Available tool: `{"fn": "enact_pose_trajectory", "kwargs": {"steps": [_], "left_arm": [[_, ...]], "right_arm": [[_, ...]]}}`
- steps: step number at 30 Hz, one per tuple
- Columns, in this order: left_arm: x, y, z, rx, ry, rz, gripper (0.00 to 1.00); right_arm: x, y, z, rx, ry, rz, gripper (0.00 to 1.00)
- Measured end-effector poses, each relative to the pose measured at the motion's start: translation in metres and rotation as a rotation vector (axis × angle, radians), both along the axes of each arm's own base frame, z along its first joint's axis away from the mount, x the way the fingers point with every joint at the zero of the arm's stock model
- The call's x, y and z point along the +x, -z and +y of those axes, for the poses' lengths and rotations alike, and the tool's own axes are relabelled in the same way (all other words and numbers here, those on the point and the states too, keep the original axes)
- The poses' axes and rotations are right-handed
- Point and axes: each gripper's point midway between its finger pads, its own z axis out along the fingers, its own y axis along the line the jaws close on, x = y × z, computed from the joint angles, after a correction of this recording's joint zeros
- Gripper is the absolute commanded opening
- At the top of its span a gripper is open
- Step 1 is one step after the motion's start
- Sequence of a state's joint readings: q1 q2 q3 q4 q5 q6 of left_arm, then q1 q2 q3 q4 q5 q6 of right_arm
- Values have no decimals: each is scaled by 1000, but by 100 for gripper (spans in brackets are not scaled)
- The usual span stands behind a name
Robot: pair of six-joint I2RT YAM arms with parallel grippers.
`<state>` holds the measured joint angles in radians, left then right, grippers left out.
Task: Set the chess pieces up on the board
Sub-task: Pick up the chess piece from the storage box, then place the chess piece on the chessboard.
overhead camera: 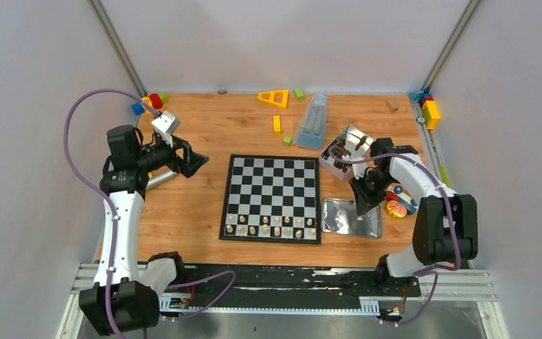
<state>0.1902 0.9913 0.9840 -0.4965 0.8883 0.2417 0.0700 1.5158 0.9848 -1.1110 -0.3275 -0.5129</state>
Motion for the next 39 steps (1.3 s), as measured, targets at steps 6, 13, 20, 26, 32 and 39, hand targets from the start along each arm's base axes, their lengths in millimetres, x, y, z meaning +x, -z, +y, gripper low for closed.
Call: {"fn": "enact_pose_trajectory", "kwargs": {"steps": [6,13,20,26,32,39], "left_arm": [[2,-3,0,0,0,-17,100],[7,-1,1,0,0,-14,100],[13,-3,1,0,13,-37,100],[14,-2,-3,-6,47,-68,100],[13,3,-6,-6,79,-85,100],[6,11,-8,5,95,-99,100]], "right_arm": [[22,-32,44,121,-140,-179,0],[39,-67,142,325,-433,-459,0],[54,-97,223,492,-606,-708,0],[52,-99,271,582,-704,-851,0],[41,-77,304,636,-773,-898,0],[30,-60,321,664,-814,-957,0]]}}
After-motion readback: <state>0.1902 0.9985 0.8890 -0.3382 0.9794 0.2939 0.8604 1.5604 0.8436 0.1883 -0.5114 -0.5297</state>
